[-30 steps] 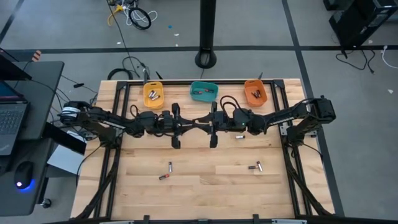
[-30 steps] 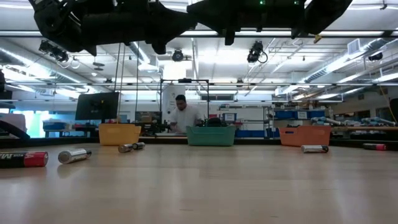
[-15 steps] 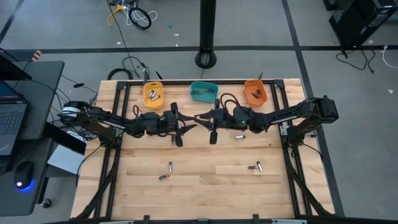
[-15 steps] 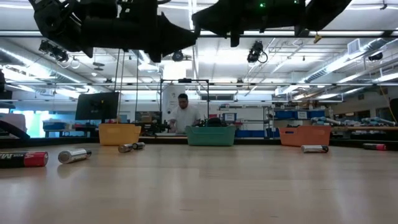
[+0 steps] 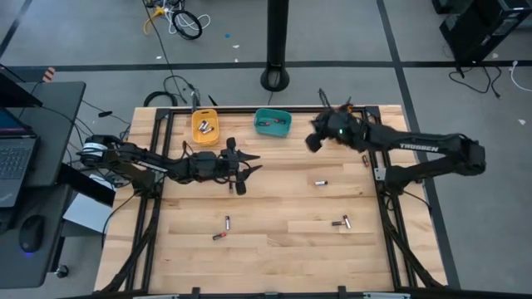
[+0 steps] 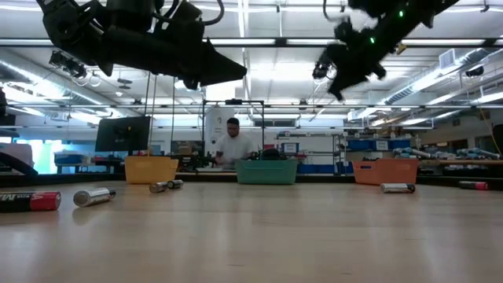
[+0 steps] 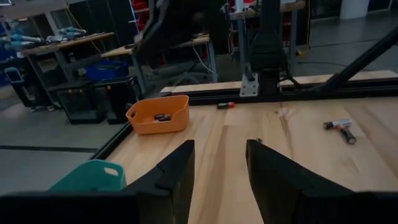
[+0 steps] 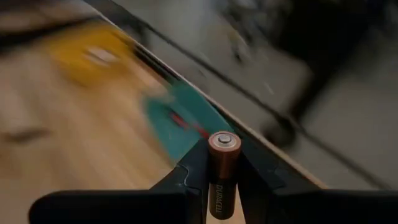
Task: Sort batteries
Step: Put the brown battery into the orange bin, then put the red battery into the green bin
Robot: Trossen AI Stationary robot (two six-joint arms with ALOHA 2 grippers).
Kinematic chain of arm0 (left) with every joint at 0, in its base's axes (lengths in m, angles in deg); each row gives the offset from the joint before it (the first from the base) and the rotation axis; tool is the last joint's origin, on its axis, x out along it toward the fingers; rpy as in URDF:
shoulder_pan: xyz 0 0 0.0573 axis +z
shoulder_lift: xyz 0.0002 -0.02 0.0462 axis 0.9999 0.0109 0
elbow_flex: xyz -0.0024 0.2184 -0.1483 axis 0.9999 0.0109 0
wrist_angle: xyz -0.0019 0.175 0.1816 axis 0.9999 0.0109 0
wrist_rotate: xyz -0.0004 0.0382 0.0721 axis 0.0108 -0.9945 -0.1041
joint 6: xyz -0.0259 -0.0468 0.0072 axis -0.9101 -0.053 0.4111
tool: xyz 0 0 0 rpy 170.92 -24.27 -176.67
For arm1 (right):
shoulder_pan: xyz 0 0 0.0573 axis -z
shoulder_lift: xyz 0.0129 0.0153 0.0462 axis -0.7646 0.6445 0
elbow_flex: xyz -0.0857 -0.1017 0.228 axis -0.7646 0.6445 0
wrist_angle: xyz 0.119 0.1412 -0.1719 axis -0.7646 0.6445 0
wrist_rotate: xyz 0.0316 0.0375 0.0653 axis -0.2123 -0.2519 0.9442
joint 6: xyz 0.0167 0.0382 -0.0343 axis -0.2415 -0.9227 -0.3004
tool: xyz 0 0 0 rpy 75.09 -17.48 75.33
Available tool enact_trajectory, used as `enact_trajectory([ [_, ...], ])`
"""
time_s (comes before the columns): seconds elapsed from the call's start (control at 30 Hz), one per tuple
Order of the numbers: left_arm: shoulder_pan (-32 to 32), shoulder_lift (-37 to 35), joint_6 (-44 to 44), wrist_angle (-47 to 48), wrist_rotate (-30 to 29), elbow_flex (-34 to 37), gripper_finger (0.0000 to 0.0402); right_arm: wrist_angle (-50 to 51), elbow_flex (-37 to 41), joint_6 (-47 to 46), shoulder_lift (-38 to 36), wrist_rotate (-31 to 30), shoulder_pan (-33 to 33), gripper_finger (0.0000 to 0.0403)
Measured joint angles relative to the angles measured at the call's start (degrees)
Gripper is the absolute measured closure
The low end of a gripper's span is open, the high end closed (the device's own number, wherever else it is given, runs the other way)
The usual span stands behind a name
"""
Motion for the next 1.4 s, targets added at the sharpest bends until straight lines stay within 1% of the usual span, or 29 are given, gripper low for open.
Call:
enact_trajectory([
  [0.1,0.0,0.0,0.1,0.1,0.0,0.0,0.0250,8.8,0.0,-3.2,0.1,0.0,7.2,0.0338],
  [0.2,0.0,0.0,0.1,0.2,0.0,0.0,0.0250,12.2,0.0,-4.4,2.3,0.8,14.6,0.0338],
  [0.37,0.0,0.0,0.1,0.8,0.0,0.0,0.0249,11.3,0.0,-4.5,8.4,7.7,25.0,0.0338],
  [0.43,0.0,0.0,0.0,1.0,0.0,0.0,0.0249,11.2,0.0,-4.4,11.4,9.7,27.8,0.0338],
  [0.5,0.0,0.0,0.0,1.2,0.0,0.0,0.0249,10.3,0.0,-4.3,14.4,10.4,29.7,0.0338],
  [0.77,0.0,0.0,-0.3,2.7,0.0,0.0,0.0249,8.9,0.0,-4.1,22.9,11.0,33.1,0.0338],
  [0.97,0.0,0.0,-0.4,2.8,0.0,0.0,0.0249,8.9,0.0,-4.1,26.5,11.6,34.3,0.0337],
  [1.23,0.0,0.0,-0.4,3.1,0.1,0.0,0.0249,8.6,-0.7,-3.6,27.4,12.6,34.5,0.0293],
  [1.4,0.0,0.0,-0.4,3.2,0.1,0.0,0.0249,8.8,-0.7,-1.3,25.1,10.9,34.5,0.0275],
])
